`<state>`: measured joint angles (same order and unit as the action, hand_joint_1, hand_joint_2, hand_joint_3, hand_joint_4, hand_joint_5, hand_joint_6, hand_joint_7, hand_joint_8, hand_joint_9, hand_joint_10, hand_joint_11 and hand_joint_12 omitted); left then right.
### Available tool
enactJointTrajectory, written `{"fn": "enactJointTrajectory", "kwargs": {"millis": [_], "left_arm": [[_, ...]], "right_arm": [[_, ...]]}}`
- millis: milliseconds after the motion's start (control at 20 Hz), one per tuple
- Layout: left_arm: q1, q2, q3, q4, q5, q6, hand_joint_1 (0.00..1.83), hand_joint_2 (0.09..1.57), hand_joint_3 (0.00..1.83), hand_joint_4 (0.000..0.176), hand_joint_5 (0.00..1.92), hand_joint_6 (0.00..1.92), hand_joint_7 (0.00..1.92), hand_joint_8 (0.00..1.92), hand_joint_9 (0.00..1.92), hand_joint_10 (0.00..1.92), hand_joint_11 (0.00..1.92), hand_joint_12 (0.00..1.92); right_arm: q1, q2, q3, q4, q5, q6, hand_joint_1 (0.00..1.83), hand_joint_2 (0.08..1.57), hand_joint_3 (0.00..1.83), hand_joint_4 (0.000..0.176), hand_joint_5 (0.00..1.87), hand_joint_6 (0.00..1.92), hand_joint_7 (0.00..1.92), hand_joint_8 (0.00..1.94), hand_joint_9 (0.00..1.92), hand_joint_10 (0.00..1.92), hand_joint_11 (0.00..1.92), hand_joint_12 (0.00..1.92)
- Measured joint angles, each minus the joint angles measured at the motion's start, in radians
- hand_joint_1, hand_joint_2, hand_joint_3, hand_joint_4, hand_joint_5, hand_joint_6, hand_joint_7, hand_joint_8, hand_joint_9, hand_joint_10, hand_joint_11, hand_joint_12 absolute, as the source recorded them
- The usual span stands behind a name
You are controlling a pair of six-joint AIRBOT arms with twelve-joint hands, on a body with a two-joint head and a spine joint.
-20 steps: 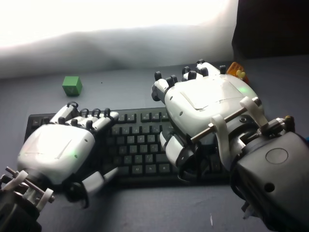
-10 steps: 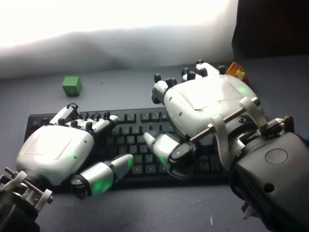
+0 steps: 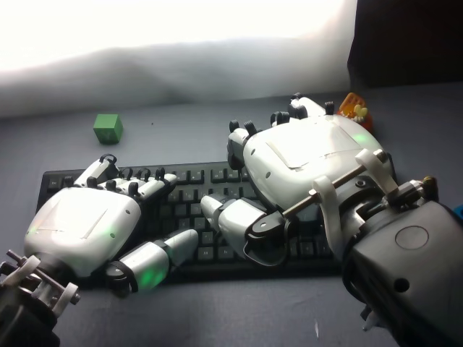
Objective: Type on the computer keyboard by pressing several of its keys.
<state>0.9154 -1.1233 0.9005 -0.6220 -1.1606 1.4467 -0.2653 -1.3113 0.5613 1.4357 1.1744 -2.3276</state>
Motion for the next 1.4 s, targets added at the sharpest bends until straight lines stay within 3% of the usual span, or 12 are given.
{"fn": "enactJointTrajectory", "kwargs": {"millis": [100,450,500,600,700,1050,1150,1200,1250,1300,1350,1400], "left_arm": [[0.001,0.0,0.0,-0.002,0.0,-0.003,1.2,1.22,0.0,0.006,0.28,0.01,0.4,0.0,0.41,0.01,0.0,1.21],[0.001,0.005,0.0,0.002,-0.009,-0.005,1.23,1.15,0.0,0.006,0.31,0.01,0.4,0.01,0.41,0.01,0.0,1.23],[0.001,0.005,0.0,0.002,-0.01,-0.005,1.14,1.19,0.0,0.008,0.33,0.01,0.41,0.01,0.42,0.01,0.0,1.23],[0.001,0.006,0.0,0.002,-0.011,-0.005,0.66,1.27,0.03,0.019,0.32,0.01,0.43,0.01,0.43,0.01,0.0,1.23],[0.001,0.008,0.0,0.0,-0.009,-0.008,0.09,1.35,0.02,0.005,0.34,0.01,0.45,0.01,0.45,0.02,0.0,1.26],[-0.007,0.1,-0.016,-0.001,0.028,-0.012,0.0,1.35,0.0,0.0,0.39,0.01,0.49,0.01,0.49,0.02,0.0,1.31],[-0.023,0.125,-0.021,0.0,0.048,-0.013,0.0,1.37,0.0,0.0,0.54,0.06,0.62,0.05,0.56,0.06,0.0,1.38],[-0.031,0.136,-0.025,0.0,0.054,-0.012,0.0,1.38,0.0,0.0,0.67,0.23,0.71,0.35,0.54,0.69,0.07,1.54],[-0.05,0.15,-0.032,0.002,0.067,-0.011,0.0,1.39,0.0,0.0,0.69,0.44,0.68,0.77,0.51,1.11,0.13,1.65],[-0.061,0.161,-0.039,0.005,0.076,-0.01,0.0,1.4,0.0,0.0,0.64,0.72,0.68,1.03,0.55,1.29,0.21,1.73],[-0.074,0.173,-0.049,0.005,0.085,-0.007,0.05,1.42,0.01,0.0,0.67,1.13,0.68,1.45,0.6,1.69,0.42,1.88],[-0.081,0.18,-0.057,0.005,0.097,-0.005,0.06,1.43,0.01,0.0,0.7,1.33,0.73,1.62,0.66,1.84,0.51,1.91]], "right_arm": [[0.0,0.0,0.0,0.0,0.0,0.0,0.26,1.32,0.0,0.0,0.35,0.68,0.69,0.08,0.37,0.9,0.0,1.66],[0.0,-0.002,0.0,0.0,-0.001,0.0,0.29,1.31,0.0,0.0,0.37,0.67,0.71,0.08,0.4,0.9,0.01,1.68],[-0.001,-0.002,0.0,0.0,-0.001,0.0,0.29,1.32,0.0,0.0,0.36,0.67,0.7,0.08,0.39,0.9,0.0,1.68],[-0.004,-0.002,0.0,-0.002,0.0,0.0,0.31,1.31,0.0,0.0,0.37,0.66,0.7,0.08,0.38,0.89,0.0,1.67],[-0.007,-0.002,0.0,-0.005,-0.002,-0.002,0.29,1.32,0.0,0.0,0.36,0.66,0.69,0.08,0.38,0.89,0.0,1.66],[-0.007,-0.002,0.0,-0.004,-0.006,-0.001,0.24,1.33,0.0,0.0,0.35,0.66,0.69,0.07,0.38,0.9,0.0,1.67],[-0.008,-0.002,-0.001,-0.004,-0.008,-0.001,0.19,1.32,0.0,0.0,0.47,0.77,0.8,0.16,0.47,0.99,0.09,1.72],[-0.008,-0.002,-0.001,-0.004,-0.009,-0.001,0.25,1.29,0.0,0.0,0.64,0.82,0.88,0.44,0.6,1.24,0.27,1.83],[-0.008,-0.002,-0.002,-0.004,-0.01,-0.002,0.27,1.29,0.0,0.0,0.67,0.97,0.82,0.85,0.63,1.4,0.37,1.88],[-0.008,-0.002,-0.004,-0.006,-0.01,-0.001,0.27,1.29,0.0,0.0,0.72,1.07,0.82,1.08,0.68,1.51,0.44,1.91],[-0.012,-0.002,-0.005,-0.008,-0.012,-0.001,0.17,1.33,0.01,0.0,0.83,1.34,0.98,1.35,0.85,1.74,0.62,1.92],[-0.013,-0.002,-0.005,-0.007,-0.013,-0.002,0.13,1.35,0.01,0.0,0.92,1.48,1.09,1.47,0.97,1.84,0.74,1.92]]}}
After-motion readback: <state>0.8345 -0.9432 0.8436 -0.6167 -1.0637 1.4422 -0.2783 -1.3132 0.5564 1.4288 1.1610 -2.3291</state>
